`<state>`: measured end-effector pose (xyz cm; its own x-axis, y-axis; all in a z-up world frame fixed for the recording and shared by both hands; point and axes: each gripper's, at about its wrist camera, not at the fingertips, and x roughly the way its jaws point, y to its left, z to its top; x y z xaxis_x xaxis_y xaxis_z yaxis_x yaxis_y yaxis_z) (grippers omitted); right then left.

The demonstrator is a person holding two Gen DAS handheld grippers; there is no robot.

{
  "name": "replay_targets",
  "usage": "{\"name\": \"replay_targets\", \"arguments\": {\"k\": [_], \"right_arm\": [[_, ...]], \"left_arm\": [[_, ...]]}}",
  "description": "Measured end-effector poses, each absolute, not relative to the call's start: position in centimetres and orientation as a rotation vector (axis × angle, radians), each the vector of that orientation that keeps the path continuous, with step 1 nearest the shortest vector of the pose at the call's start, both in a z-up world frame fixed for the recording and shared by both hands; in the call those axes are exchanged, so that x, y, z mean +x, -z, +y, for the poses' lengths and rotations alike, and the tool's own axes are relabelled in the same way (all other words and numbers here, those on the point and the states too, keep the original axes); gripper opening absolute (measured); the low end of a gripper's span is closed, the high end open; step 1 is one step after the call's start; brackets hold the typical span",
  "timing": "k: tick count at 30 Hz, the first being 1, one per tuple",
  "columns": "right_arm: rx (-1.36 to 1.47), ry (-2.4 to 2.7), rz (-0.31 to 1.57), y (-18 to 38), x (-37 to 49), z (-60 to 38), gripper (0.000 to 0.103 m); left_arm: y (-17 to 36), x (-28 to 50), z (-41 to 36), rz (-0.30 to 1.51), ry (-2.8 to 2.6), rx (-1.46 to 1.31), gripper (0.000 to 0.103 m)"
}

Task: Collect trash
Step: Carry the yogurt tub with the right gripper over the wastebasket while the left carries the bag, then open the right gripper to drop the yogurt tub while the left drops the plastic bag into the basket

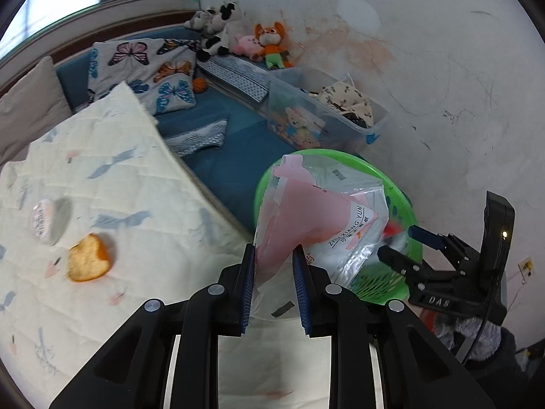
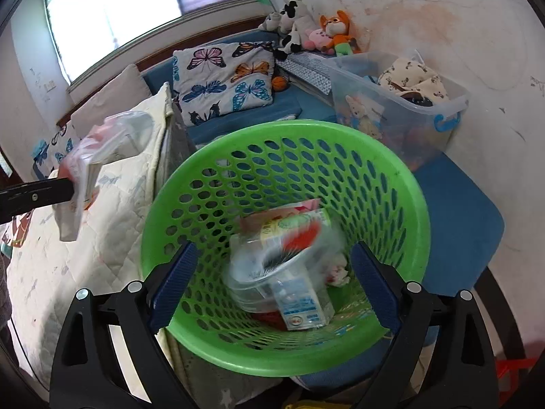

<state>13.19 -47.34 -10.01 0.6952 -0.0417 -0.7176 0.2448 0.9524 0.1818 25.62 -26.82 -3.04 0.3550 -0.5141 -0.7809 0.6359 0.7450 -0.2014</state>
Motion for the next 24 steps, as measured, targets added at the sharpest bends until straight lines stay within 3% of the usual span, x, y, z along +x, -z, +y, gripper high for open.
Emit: {"name": "replay_targets", "arguments": {"k": [16, 19, 20, 24], "right_arm": [[0.281, 0.167, 0.735, 8.7, 11.0, -49.0, 0.092], [0.282, 0.165, 0.731, 8.5, 10.8, -49.0, 0.092], [0.281, 0.162, 0.729, 8.4, 10.7, -48.9, 0.092], [0.278, 0.156, 0.724, 8.1, 10.8, -48.6, 0.092]], "left_arm": [[6.7, 26.3, -33.3, 1.045, 0.768, 0.168, 0.023], [7.0, 26.1, -33.6, 1.052, 0.782, 0.168, 0.030], [7.0, 26.0, -33.6, 1.049, 0.780, 0.168, 0.039], [6.8, 25.6, -33.3, 1.031, 0.796, 0.170, 0.042]]}}
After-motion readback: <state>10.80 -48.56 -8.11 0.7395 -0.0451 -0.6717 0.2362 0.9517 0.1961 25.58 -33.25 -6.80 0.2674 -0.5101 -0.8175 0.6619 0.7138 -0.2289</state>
